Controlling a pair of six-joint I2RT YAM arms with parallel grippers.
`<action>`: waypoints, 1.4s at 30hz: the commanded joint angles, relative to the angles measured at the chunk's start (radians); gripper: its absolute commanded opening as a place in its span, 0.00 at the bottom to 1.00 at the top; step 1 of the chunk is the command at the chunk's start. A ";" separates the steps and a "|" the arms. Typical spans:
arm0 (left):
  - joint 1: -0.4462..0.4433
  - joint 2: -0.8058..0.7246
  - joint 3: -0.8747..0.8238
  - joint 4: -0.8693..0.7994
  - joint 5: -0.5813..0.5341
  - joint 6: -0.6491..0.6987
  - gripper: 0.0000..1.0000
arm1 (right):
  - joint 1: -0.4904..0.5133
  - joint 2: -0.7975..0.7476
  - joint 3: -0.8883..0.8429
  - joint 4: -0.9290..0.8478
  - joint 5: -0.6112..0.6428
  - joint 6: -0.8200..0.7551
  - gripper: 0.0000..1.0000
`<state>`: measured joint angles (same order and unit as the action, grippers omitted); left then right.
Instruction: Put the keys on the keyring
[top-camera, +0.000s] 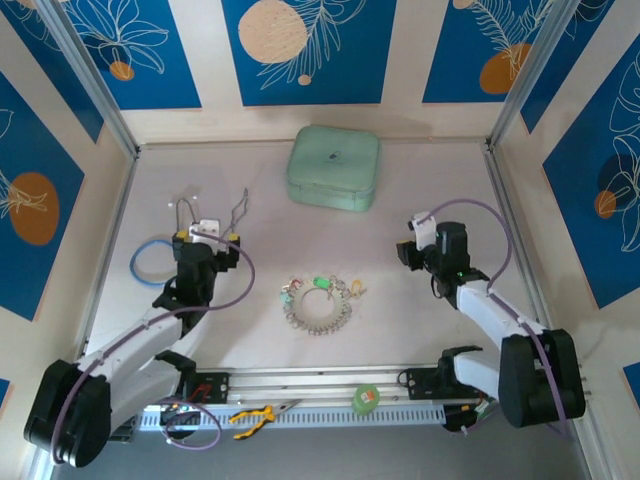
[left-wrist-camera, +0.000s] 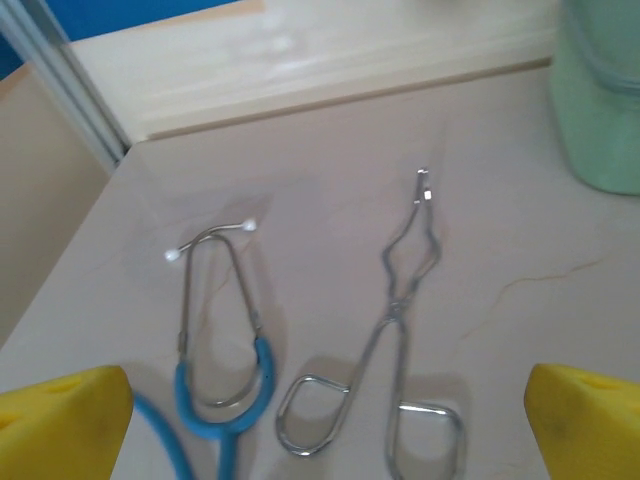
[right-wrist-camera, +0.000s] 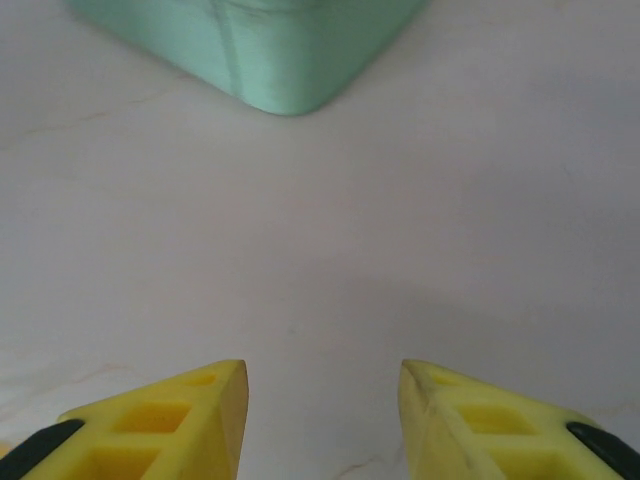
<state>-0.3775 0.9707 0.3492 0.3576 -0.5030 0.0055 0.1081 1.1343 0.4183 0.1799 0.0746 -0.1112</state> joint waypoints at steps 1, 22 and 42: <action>0.064 0.024 -0.009 0.081 0.011 -0.002 1.00 | -0.044 0.028 -0.081 0.379 -0.072 0.046 0.44; 0.246 0.649 -0.120 0.952 0.354 0.096 0.99 | -0.141 0.396 -0.097 0.826 -0.288 0.146 0.47; 0.267 0.603 0.023 0.598 0.278 0.032 1.00 | -0.167 0.392 -0.018 0.660 -0.252 0.182 0.52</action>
<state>-0.1322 1.5787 0.3431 0.9901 -0.2527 0.0570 -0.0566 1.5173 0.3805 0.8413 -0.1860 0.0616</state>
